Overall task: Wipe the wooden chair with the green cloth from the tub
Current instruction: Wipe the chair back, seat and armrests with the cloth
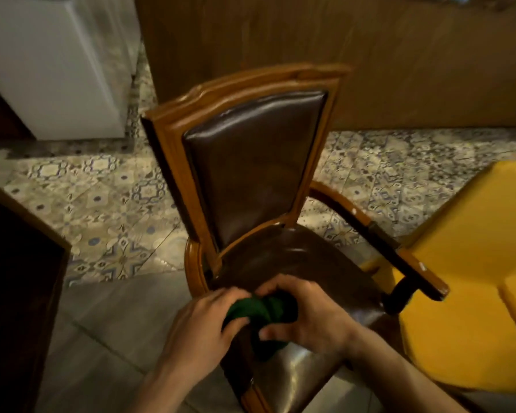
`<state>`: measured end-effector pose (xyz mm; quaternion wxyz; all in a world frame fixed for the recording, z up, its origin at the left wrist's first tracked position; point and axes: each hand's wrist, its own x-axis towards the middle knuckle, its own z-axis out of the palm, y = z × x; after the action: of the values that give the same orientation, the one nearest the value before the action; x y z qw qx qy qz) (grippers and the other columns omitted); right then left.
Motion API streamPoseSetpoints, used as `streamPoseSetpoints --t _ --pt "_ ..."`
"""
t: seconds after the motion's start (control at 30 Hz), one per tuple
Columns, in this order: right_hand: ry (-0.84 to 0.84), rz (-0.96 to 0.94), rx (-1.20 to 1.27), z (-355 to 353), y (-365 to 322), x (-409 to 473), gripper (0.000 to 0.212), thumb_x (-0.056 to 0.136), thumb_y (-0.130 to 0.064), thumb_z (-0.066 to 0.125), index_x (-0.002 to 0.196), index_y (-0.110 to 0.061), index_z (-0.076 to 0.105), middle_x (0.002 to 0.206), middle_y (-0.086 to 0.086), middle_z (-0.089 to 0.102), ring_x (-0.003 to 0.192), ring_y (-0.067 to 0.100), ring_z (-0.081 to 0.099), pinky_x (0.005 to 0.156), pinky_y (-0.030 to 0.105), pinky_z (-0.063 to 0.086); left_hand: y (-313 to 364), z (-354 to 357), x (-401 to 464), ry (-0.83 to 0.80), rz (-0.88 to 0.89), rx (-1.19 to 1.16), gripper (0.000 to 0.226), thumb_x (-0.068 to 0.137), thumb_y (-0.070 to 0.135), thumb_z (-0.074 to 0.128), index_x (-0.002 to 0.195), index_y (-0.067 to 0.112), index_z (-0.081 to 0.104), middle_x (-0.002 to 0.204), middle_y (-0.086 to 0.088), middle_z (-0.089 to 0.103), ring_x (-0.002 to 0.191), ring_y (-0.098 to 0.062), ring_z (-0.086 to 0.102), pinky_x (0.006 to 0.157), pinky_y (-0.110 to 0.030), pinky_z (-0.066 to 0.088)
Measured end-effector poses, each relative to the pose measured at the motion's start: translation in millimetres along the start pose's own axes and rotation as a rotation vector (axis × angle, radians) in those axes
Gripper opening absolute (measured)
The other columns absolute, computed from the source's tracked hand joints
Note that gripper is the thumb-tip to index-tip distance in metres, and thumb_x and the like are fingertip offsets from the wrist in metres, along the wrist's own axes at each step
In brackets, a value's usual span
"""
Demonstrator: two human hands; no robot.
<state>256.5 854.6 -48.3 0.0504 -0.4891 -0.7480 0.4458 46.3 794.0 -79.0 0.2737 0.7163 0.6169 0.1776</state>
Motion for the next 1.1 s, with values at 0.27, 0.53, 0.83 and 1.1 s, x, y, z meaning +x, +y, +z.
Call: streamPoseSetpoints --t 0.27,0.53,0.83,1.1 --pt "0.302 -0.070 -0.319 -72 -32 -42 0.038 0.083 -0.028 0.070 0.115 -0.043 0.056 0.119 -0.017 0.049 0.108 0.008 0.053 0.092 0.035 0.049 79 -67 50 0.026 0.146 0.147 0.025 0.089 0.028 0.065 0.104 0.043 0.052 0.100 0.024 0.057 0.101 0.001 0.054 0.084 -0.023 0.045" --pt "0.609 0.004 -0.395 -135 -24 -84 0.041 0.083 -0.020 0.070 0.118 -0.038 0.059 0.121 -0.010 0.052 0.110 0.016 0.052 0.090 0.037 0.050 172 -80 101 0.098 0.269 0.173 0.032 0.091 0.022 0.064 0.115 0.040 0.053 0.115 0.019 0.059 0.112 -0.007 0.055 0.095 -0.031 0.044" --pt "0.628 0.094 -0.432 -186 84 -79 0.042 0.079 -0.018 0.069 0.115 -0.038 0.060 0.120 -0.010 0.053 0.104 0.018 0.051 0.079 0.035 0.051 217 11 175 0.005 0.253 0.160 0.028 0.090 0.027 0.065 0.112 0.039 0.052 0.116 0.017 0.061 0.109 -0.008 0.058 0.091 -0.028 0.044" --pt "0.491 0.053 -0.387 -259 200 8 0.037 0.087 -0.022 0.062 0.120 -0.038 0.057 0.125 -0.006 0.052 0.110 0.020 0.048 0.083 0.036 0.051 228 90 294 -0.004 0.067 0.170 0.031 0.090 0.028 0.066 0.117 0.037 0.053 0.118 0.016 0.063 0.108 -0.010 0.062 0.087 -0.030 0.048"
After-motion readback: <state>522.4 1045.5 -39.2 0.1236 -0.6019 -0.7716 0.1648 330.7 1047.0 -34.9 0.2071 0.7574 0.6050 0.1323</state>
